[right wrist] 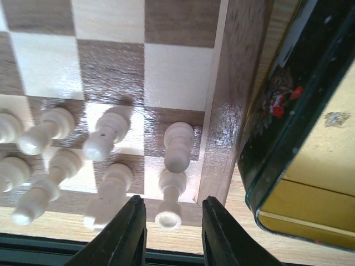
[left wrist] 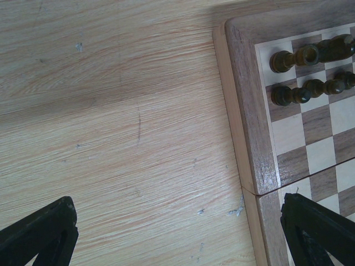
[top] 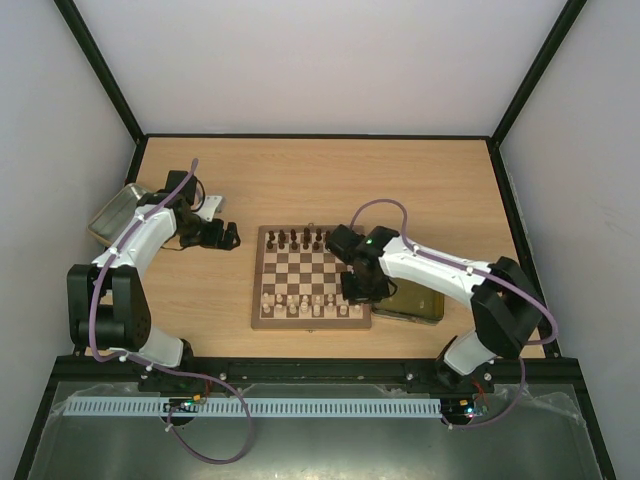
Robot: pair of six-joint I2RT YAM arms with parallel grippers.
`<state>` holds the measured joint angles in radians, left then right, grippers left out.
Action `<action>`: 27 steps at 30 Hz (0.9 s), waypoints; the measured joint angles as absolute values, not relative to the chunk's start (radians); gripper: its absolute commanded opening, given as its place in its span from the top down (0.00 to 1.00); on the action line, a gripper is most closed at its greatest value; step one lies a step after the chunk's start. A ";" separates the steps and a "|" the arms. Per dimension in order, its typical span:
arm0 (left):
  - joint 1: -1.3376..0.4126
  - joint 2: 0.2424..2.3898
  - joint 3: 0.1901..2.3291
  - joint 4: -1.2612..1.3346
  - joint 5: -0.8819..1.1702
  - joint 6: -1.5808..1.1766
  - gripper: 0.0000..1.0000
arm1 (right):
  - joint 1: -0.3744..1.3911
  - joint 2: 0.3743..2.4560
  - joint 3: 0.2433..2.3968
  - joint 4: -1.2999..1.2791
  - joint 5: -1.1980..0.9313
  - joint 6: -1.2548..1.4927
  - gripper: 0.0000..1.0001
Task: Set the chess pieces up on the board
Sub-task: Place the chess piece on the chessboard, then reset both arms
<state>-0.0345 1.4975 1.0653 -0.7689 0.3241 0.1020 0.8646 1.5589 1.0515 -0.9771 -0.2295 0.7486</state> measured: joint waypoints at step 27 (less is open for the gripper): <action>-0.211 1.330 1.065 -0.781 0.288 0.168 0.01 | 0.864 1.293 1.365 -1.192 0.064 0.761 0.02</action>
